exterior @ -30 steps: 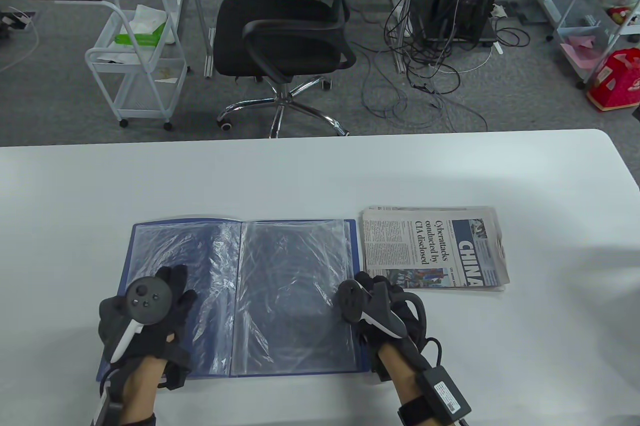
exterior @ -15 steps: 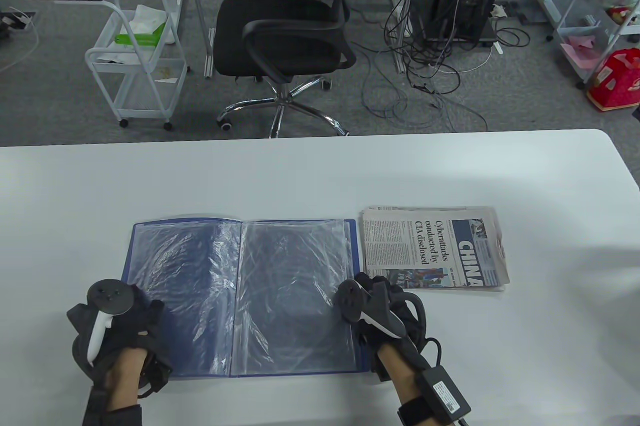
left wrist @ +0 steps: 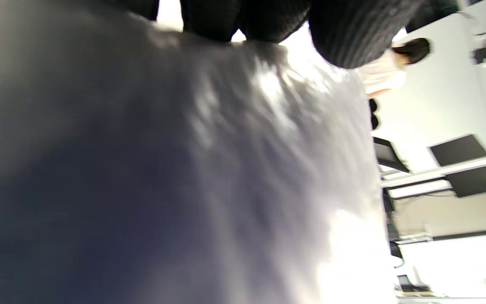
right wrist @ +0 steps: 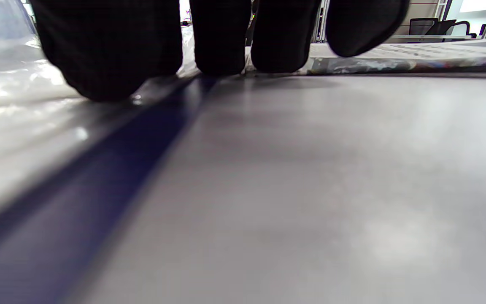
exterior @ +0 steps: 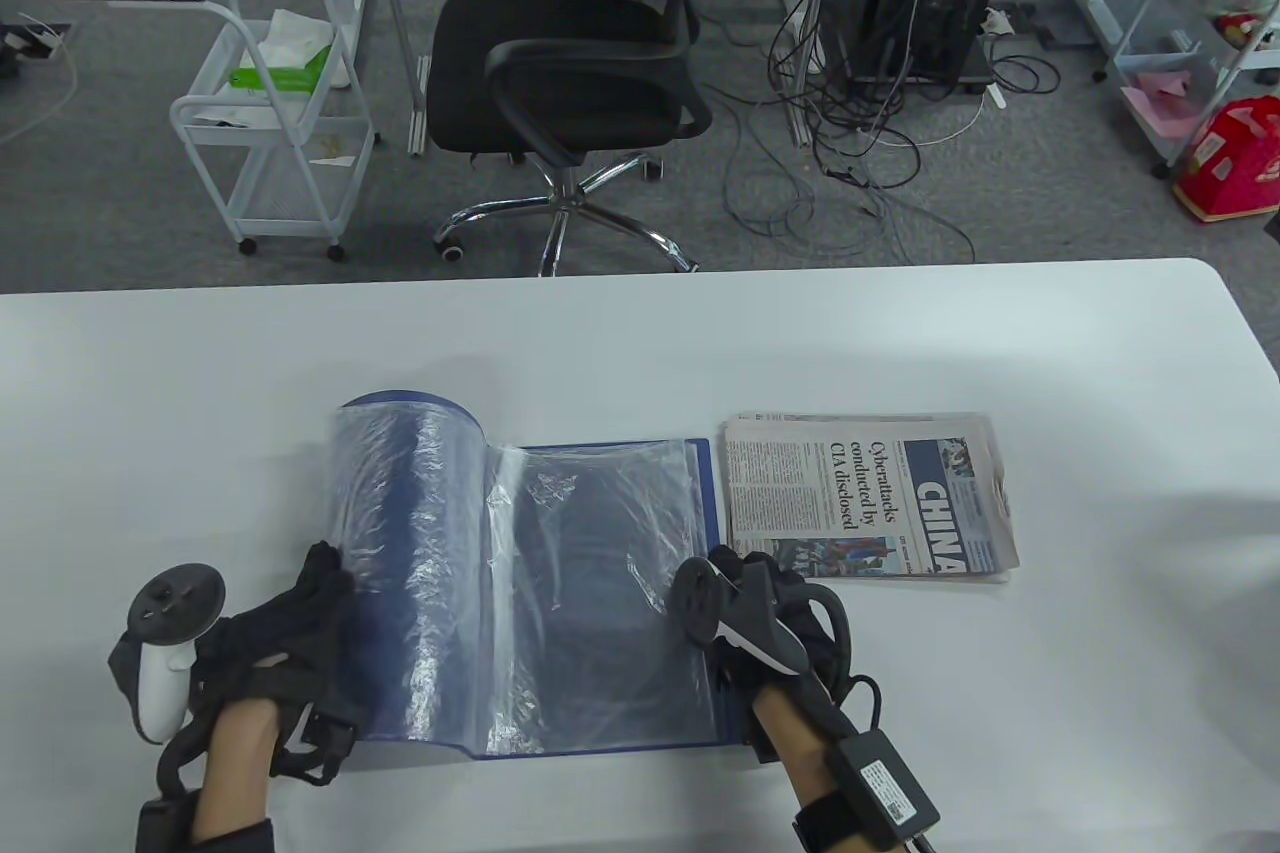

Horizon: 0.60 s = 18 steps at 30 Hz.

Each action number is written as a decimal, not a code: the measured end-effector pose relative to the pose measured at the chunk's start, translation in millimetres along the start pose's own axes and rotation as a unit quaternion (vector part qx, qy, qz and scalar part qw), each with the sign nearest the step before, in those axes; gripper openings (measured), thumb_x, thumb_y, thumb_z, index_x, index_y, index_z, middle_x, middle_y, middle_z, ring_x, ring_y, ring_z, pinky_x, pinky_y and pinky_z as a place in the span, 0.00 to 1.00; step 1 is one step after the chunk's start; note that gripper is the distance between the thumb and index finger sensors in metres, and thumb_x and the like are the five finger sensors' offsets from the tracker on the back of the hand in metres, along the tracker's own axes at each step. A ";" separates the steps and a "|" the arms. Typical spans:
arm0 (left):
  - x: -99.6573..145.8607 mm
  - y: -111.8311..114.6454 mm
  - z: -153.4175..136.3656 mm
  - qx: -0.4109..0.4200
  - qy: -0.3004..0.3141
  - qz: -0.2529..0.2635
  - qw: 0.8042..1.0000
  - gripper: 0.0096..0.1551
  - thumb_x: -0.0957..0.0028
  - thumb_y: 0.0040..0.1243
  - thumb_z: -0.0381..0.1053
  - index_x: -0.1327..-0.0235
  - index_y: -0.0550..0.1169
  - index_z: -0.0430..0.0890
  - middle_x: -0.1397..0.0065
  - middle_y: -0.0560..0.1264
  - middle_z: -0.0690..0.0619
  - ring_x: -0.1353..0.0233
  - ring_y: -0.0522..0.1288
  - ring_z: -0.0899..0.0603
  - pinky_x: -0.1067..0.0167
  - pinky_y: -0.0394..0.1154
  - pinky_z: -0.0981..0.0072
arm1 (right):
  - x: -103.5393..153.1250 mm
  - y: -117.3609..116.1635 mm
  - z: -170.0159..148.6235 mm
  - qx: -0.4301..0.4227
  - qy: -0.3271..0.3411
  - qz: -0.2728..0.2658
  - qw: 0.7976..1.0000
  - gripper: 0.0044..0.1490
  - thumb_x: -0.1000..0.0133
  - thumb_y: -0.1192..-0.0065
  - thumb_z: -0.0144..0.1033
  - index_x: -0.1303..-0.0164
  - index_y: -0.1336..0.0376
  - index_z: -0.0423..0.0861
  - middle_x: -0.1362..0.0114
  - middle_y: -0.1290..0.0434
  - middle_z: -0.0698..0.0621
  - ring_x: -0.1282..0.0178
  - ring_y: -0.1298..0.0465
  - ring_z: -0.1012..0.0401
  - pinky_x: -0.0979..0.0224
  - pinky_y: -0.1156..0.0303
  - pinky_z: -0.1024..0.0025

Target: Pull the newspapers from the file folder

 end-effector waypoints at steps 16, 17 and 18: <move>13.7 80.2 56.8 -0.009 0.088 0.003 0.996 0.46 0.50 0.68 0.51 0.22 0.67 0.32 0.51 0.90 0.47 0.68 0.91 0.46 0.63 0.86 0.53 | -0.2 -0.1 0.7 -0.003 -0.001 -0.003 1.000 0.35 0.57 0.33 0.51 0.35 0.36 0.63 0.22 0.33 0.54 0.22 0.31 0.46 0.27 0.35 0.40; 13.4 84.8 56.7 -0.002 0.084 0.000 0.996 0.42 0.50 0.67 0.50 0.24 0.71 0.33 0.52 0.91 0.48 0.69 0.92 0.47 0.65 0.86 0.53 | -0.1 -0.2 0.6 -0.004 -0.001 -0.003 1.000 0.35 0.57 0.33 0.51 0.36 0.36 0.64 0.22 0.33 0.54 0.22 0.31 0.47 0.27 0.35 0.40; 12.2 91.4 57.6 0.004 0.085 -0.006 0.996 0.38 0.49 0.67 0.50 0.28 0.76 0.35 0.53 0.92 0.49 0.70 0.93 0.47 0.66 0.87 0.54 | -0.2 -0.3 0.5 -0.005 -0.001 -0.003 1.000 0.35 0.57 0.33 0.51 0.36 0.36 0.64 0.22 0.33 0.54 0.22 0.32 0.47 0.27 0.35 0.40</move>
Point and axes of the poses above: the tracker on the back of each hand, its own z axis roughly to the thumb side, its own x axis roughly from the fingertips to the wrist, y = z × x, the point moved 5 cm from there along -x, roughly from the wrist to the fingertips
